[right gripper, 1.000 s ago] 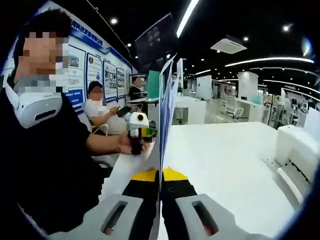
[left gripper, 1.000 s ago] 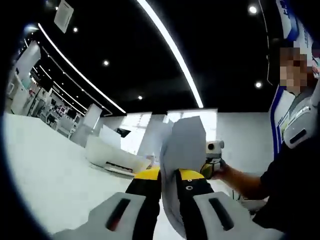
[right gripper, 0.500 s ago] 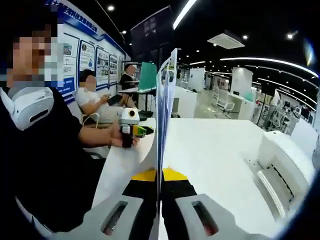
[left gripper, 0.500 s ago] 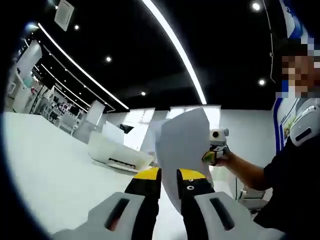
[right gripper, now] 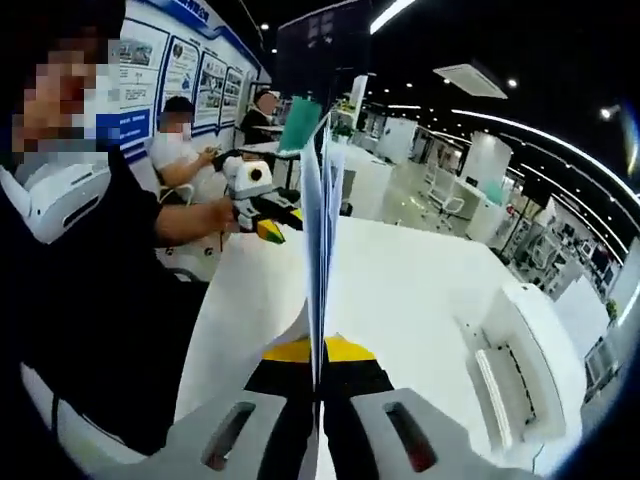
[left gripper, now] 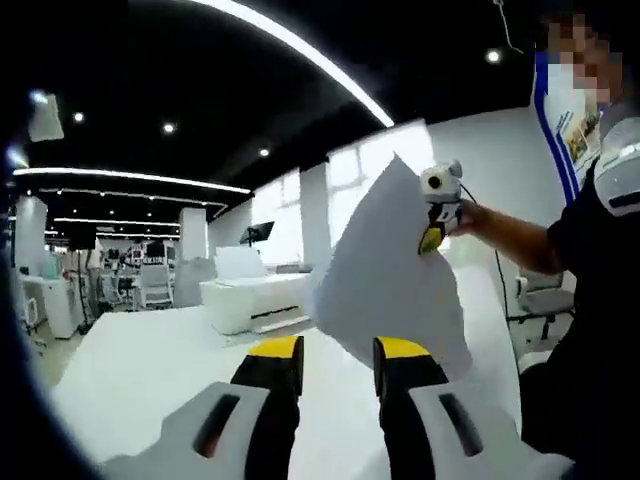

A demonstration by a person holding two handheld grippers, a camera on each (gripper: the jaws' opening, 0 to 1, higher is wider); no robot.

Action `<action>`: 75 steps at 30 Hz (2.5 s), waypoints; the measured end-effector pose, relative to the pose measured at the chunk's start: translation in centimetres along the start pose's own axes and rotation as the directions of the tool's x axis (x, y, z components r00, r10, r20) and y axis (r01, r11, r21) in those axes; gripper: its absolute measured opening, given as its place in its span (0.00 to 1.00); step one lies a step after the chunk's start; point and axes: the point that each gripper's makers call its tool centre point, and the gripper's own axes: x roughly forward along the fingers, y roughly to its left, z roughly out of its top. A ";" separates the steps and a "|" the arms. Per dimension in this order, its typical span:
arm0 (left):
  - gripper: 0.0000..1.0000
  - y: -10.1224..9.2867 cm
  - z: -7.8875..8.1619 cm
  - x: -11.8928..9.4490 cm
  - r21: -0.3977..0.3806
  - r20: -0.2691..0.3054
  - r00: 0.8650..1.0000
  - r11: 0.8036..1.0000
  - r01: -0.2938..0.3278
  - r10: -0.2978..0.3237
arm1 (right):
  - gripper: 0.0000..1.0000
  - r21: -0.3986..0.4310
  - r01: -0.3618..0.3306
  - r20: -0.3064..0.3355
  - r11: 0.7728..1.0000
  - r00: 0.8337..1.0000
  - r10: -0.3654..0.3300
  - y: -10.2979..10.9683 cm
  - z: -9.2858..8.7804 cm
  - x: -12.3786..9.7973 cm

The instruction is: Organize the stack of printing papers by aligning and flattening the scattered papers on the table

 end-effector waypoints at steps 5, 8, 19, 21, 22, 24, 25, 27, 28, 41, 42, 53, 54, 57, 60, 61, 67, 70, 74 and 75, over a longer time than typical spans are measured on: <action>0.38 -0.1 1.1 0.9 0.027 -0.039 0.999 0.999 0.037 -0.036 | 0.00 -0.037 -0.009 -0.070 0.999 0.998 0.007 0.1 0.0 -0.5; 0.44 -0.8 1.2 1.4 0.043 -0.085 0.993 0.995 0.087 -0.084 | 0.00 -0.053 -0.024 -0.104 0.998 0.994 0.018 0.3 0.0 -0.7; 0.53 -4.2 2.2 4.4 0.090 -0.211 0.950 0.963 0.252 -0.229 | 0.00 -0.146 -0.073 -0.238 0.987 0.971 0.037 1.4 0.6 -1.0; 0.54 -4.6 1.8 4.9 0.089 -0.230 0.944 0.961 0.262 -0.236 | 0.00 -0.162 -0.081 -0.249 0.983 0.968 0.039 1.6 0.9 -0.8; 0.54 -4.8 1.5 5.2 0.093 -0.245 0.939 0.959 0.269 -0.240 | 0.00 -0.177 -0.095 -0.261 0.980 0.964 0.046 1.9 1.1 -0.7; 0.55 -5.2 1.0 5.6 0.089 -0.266 0.931 0.955 0.283 -0.251 | 0.00 -0.184 -0.108 -0.273 0.977 0.960 0.055 2.4 1.2 -0.5; 0.55 -5.5 0.6 5.9 0.078 -0.279 0.923 0.951 0.298 -0.266 | 0.00 -0.192 -0.111 -0.276 0.975 0.960 0.055 2.5 1.3 -0.3; 0.54 -6.0 0.2 6.1 0.068 -0.290 0.913 0.946 0.318 -0.286 | 0.00 -0.195 -0.118 -0.278 0.974 0.959 0.061 2.7 1.5 -0.2; 0.54 -6.3 0.1 6.3 0.063 -0.291 0.909 0.942 0.329 -0.298 | 0.00 -0.197 -0.120 -0.276 0.973 0.959 0.063 2.8 1.6 -0.2; 0.06 -10.1 -1.2 6.3 0.025 -0.344 0.829 0.879 0.477 -0.440 | 0.00 -0.194 -0.133 -0.261 0.972 0.962 0.079 3.4 2.1 -0.4; 0.06 -10.2 -1.2 6.3 0.030 -0.348 0.831 0.881 0.472 -0.434 | 0.00 -0.193 -0.134 -0.261 0.972 0.962 0.081 3.4 1.9 -0.4; 0.06 -9.6 -0.2 5.3 0.115 -0.317 0.868 0.893 0.435 -0.382 | 0.02 -0.206 -0.089 -0.181 0.975 0.982 0.051 3.0 1.9 -0.4; 0.06 -9.6 0.0 5.2 0.123 -0.312 0.871 0.893 0.432 -0.379 | 0.04 -0.207 -0.081 -0.171 0.975 0.984 0.046 2.9 2.0 -0.4; 0.05 -9.5 0.5 4.9 0.139 -0.304 0.877 0.893 0.427 -0.372 | 0.12 -0.214 -0.073 -0.156 0.974 0.987 0.040 2.9 1.8 -0.4; 0.05 -9.1 0.6 4.8 0.149 -0.298 0.884 0.897 0.417 -0.361 | 0.26 -0.230 -0.054 -0.145 0.972 0.989 0.021 2.8 1.7 -0.2; 0.05 -8.9 0.6 4.8 0.149 -0.290 0.888 0.899 0.411 -0.358 | 0.27 -0.226 -0.052 -0.143 0.973 0.989 0.019 2.8 1.6 -0.2; 0.05 -8.1 0.5 4.7 0.069 -0.224 0.906 0.921 0.383 -0.360 | 0.38 -0.178 -0.004 -0.094 0.984 0.996 -0.013 2.5 0.8 -0.9; 0.05 -8.0 0.3 4.8 0.073 -0.216 0.912 0.926 0.371 -0.349 | 0.41 -0.135 0.020 -0.077 0.991 0.997 -0.030 2.2 -0.2 -1.5; 0.05 -8.1 0.3 4.7 0.077 -0.214 0.914 0.927 0.368 -0.345 | 0.43 -0.065 0.046 -0.024 0.997 0.999 -0.048 2.0 -1.0 -2.1; 0.05 -8.1 0.4 4.7 0.080 -0.213 0.914 0.927 0.368 -0.344 | 0.44 -0.052 0.055 -0.012 0.997 0.998 -0.056 1.9 -1.3 -2.3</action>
